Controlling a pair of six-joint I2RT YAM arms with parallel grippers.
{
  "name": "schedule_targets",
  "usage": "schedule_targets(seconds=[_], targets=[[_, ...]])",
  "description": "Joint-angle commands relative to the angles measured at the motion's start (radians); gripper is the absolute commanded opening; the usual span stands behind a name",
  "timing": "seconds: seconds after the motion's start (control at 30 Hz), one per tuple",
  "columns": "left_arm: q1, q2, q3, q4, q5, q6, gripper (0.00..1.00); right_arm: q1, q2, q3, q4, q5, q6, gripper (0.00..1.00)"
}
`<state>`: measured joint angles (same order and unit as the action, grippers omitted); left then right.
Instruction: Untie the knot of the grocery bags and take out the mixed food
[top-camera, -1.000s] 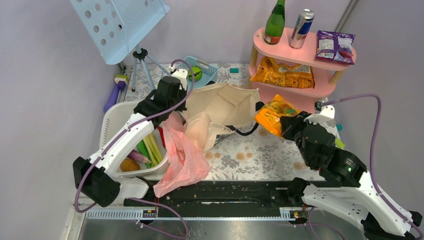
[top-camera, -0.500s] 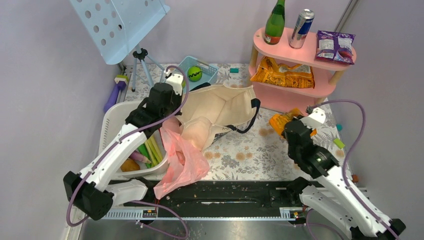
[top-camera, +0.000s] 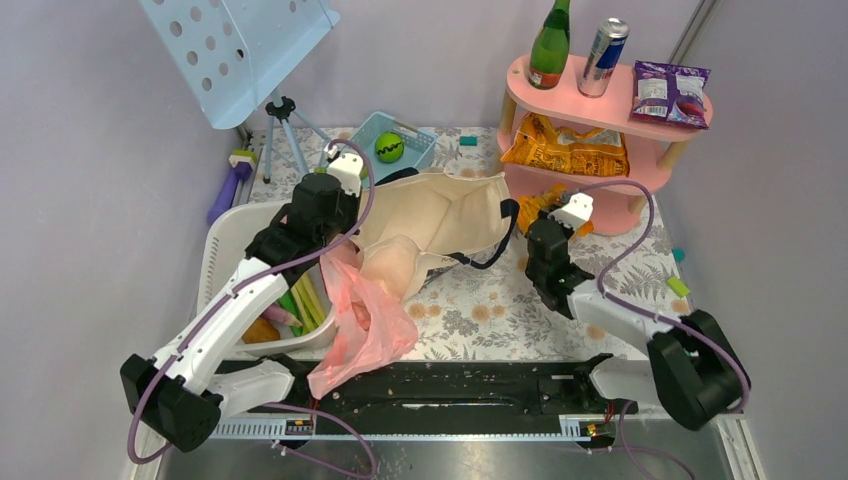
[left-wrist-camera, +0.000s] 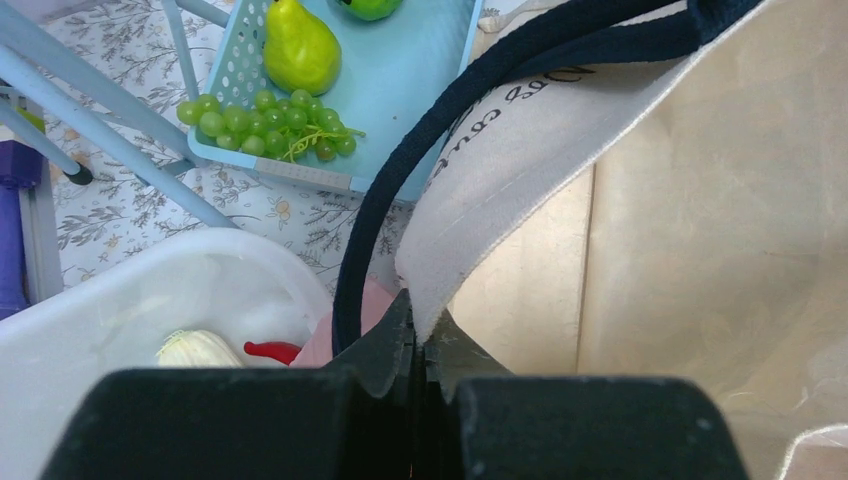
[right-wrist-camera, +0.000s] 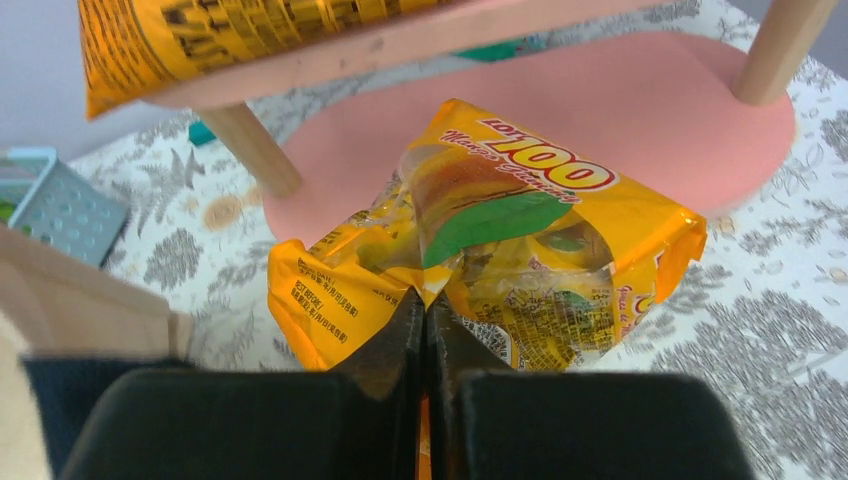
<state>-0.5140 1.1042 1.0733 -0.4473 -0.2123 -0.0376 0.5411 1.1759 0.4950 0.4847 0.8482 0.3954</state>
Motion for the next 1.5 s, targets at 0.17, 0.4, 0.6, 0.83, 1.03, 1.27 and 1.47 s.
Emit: schedule_targets(seconds=[0.17,0.4,0.6,0.83,1.03,1.27,1.47], targets=[[0.005,-0.076,-0.020,0.124,-0.090,0.063,0.00,-0.083,0.241,0.142,0.552,0.073,-0.094,0.00],[0.005,-0.079,-0.021,0.126,-0.083,0.062,0.00,-0.087,0.406,0.236,0.627,0.068,-0.115,0.00],[0.005,-0.081,-0.022,0.123,-0.082,0.065,0.00,-0.091,0.511,0.286,0.717,0.079,-0.145,0.00],[0.006,-0.089,-0.027,0.130,-0.091,0.073,0.00,-0.110,0.601,0.319,0.776,0.089,-0.144,0.00],[0.006,-0.095,-0.033,0.132,-0.077,0.073,0.00,-0.120,0.622,0.310,0.819,0.077,-0.130,0.09],[0.005,-0.095,-0.035,0.137,-0.037,0.066,0.00,-0.121,0.566,0.244,0.810,0.031,-0.088,0.59],[0.005,-0.102,-0.037,0.147,0.000,0.064,0.00,-0.121,0.505,0.174,0.791,-0.047,-0.050,0.73]])
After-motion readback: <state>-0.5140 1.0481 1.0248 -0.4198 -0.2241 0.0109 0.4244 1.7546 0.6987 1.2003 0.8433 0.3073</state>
